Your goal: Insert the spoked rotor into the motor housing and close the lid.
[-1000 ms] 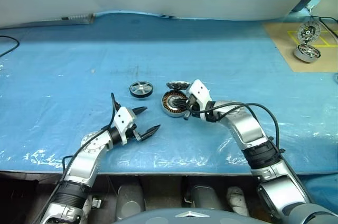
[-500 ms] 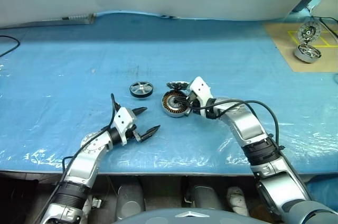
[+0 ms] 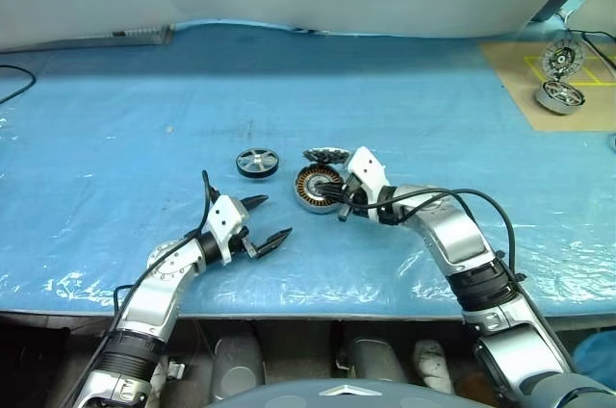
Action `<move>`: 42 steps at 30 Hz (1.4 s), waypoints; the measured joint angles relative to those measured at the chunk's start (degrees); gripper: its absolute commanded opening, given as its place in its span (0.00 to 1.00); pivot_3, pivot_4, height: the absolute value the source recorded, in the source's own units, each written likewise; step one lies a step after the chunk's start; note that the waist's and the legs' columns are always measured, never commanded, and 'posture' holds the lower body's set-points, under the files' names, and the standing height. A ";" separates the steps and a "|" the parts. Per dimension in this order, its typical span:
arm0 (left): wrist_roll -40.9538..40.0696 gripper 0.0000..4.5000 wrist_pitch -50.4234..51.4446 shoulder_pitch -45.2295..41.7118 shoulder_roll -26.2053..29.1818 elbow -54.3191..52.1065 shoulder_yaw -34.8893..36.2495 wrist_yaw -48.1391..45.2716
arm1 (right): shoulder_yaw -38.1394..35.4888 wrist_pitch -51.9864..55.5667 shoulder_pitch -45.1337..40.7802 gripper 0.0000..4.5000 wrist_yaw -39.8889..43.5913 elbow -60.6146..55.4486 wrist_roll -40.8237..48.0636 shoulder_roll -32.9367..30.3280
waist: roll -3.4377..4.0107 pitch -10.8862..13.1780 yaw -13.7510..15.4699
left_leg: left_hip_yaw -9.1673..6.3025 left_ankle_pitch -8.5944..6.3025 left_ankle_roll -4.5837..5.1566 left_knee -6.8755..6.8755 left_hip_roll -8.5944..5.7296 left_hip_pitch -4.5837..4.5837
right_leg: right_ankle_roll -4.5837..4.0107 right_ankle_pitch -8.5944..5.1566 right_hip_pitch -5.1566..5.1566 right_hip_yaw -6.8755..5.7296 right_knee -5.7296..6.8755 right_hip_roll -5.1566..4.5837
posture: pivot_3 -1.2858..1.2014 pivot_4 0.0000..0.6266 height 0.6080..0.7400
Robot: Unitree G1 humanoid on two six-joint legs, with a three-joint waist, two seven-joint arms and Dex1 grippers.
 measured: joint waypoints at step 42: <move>1.72 0.88 16.76 -38.16 7.46 35.50 2.33 -8.86 | -3.06 -6.79 12.59 0.00 -2.07 -8.64 4.62 -0.40 | 0.00 0.00 0.27 | -0.09 0.01 -0.01 0.01 -0.09 -0.21 | 0.02 0.01 0.00 -0.08 -0.08 -0.08 | 0.52 0.24 1.00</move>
